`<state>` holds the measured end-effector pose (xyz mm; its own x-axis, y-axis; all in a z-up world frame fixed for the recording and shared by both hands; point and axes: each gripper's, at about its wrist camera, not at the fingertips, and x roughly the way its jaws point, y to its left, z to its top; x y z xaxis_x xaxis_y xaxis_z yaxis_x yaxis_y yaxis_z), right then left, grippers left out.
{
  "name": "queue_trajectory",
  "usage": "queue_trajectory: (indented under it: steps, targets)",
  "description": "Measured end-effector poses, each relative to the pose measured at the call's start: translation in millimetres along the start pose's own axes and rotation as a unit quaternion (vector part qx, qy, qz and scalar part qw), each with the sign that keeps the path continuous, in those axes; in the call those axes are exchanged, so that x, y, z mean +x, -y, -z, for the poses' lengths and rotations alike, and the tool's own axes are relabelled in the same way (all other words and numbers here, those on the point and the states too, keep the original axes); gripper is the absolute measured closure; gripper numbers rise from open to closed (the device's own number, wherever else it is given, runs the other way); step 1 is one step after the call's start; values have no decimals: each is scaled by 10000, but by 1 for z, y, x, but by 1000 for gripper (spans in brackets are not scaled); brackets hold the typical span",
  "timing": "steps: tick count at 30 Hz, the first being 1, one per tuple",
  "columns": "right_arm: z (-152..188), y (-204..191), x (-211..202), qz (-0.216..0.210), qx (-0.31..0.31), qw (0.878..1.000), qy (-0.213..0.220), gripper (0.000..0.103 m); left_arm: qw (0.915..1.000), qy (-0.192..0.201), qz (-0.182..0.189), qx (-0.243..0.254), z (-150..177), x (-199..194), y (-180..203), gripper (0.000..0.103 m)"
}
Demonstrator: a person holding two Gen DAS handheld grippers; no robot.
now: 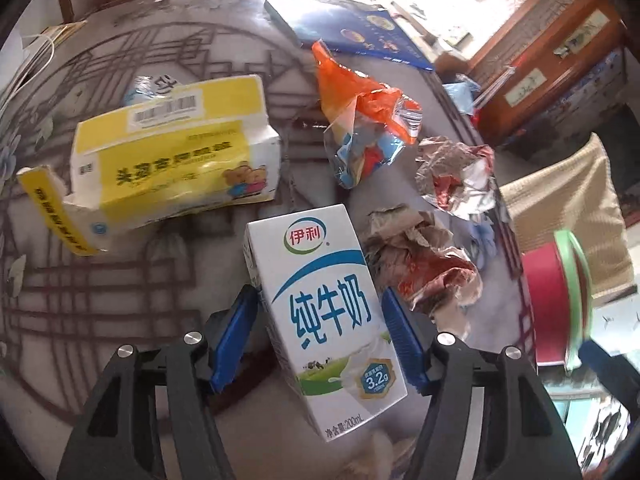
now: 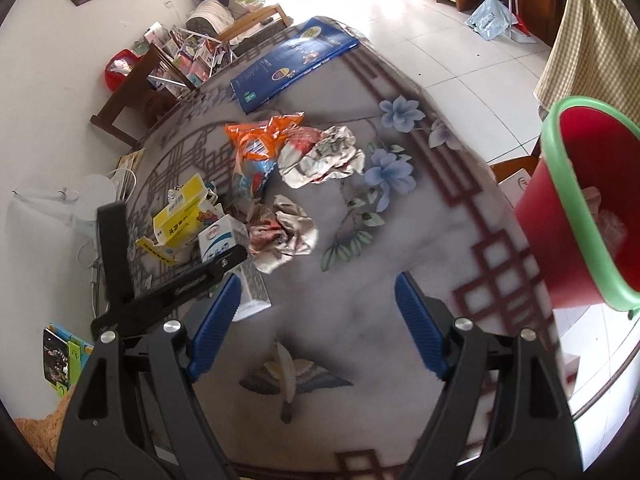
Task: Collect trash
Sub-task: 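Grasp the white milk carton with the left gripper while the right gripper grasps crumpled paper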
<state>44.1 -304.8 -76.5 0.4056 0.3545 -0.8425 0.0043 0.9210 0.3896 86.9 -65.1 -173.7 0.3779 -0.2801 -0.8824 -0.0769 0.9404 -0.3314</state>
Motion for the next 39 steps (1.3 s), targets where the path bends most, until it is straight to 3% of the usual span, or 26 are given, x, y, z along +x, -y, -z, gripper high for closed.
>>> queue_trajectory:
  steps: [8,14,20,25,28,33,39]
  targets:
    - [-19,-43,66,53,-552,9979,-338,23,9994,192,-242,-179,30,-50,-55,42]
    - [-35,-62,124,9,-524,9956,-780,23,9976,395,-410,-390,44,-77,-86,42]
    - [-27,-85,139,285,-980,9912,-845,23,9952,534,-583,-581,49,-90,-114,42]
    - [-21,-90,139,495,-1334,9864,-823,49,9957,539,-529,-528,47,-92,-117,42]
    - [-18,-83,134,508,-1254,9875,-803,55,9965,541,-510,-379,46,-91,-110,42]
    - [-15,-68,128,474,-962,9910,-805,54,9972,525,-489,-211,46,-90,-103,42]
    - [-14,-61,124,447,-741,9931,-786,35,9974,532,-445,-194,47,-92,-103,44]
